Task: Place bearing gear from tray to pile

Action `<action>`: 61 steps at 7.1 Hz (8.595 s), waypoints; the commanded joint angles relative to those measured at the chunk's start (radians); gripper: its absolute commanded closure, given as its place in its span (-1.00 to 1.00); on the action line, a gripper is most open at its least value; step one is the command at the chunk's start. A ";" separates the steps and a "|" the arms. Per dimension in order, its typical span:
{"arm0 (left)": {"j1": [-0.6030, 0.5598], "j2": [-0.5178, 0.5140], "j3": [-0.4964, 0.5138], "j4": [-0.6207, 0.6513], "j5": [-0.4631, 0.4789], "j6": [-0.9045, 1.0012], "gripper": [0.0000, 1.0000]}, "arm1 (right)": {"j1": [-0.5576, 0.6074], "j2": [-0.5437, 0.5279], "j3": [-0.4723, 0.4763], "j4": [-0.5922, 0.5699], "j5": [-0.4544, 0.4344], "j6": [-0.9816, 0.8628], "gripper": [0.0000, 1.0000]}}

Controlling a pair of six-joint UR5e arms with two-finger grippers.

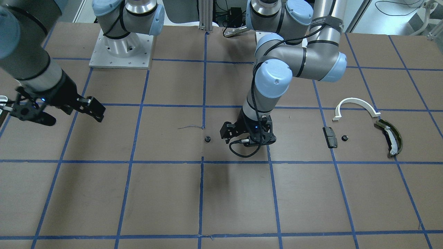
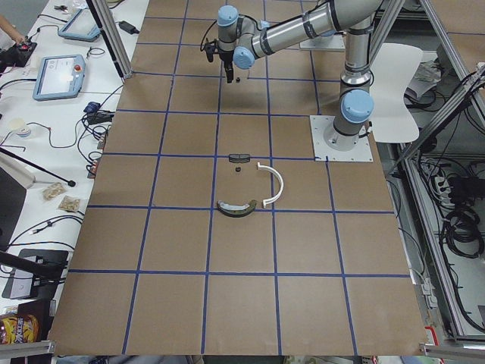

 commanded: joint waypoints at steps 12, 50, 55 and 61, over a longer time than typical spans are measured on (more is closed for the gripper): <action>-0.096 -0.138 -0.021 0.047 0.013 -0.047 -0.19 | 0.166 -0.038 0.051 0.028 0.022 0.000 -1.00; 0.462 0.115 0.232 -0.446 0.098 0.598 -1.00 | 0.165 -0.039 0.053 0.023 0.031 -0.011 -1.00; 0.335 0.270 0.404 -0.752 0.047 0.499 -1.00 | 0.165 -0.038 0.048 0.008 0.028 -0.011 -1.00; 0.340 0.324 0.366 -0.698 0.044 0.524 -1.00 | 0.165 -0.038 0.048 0.002 0.031 -0.011 -1.00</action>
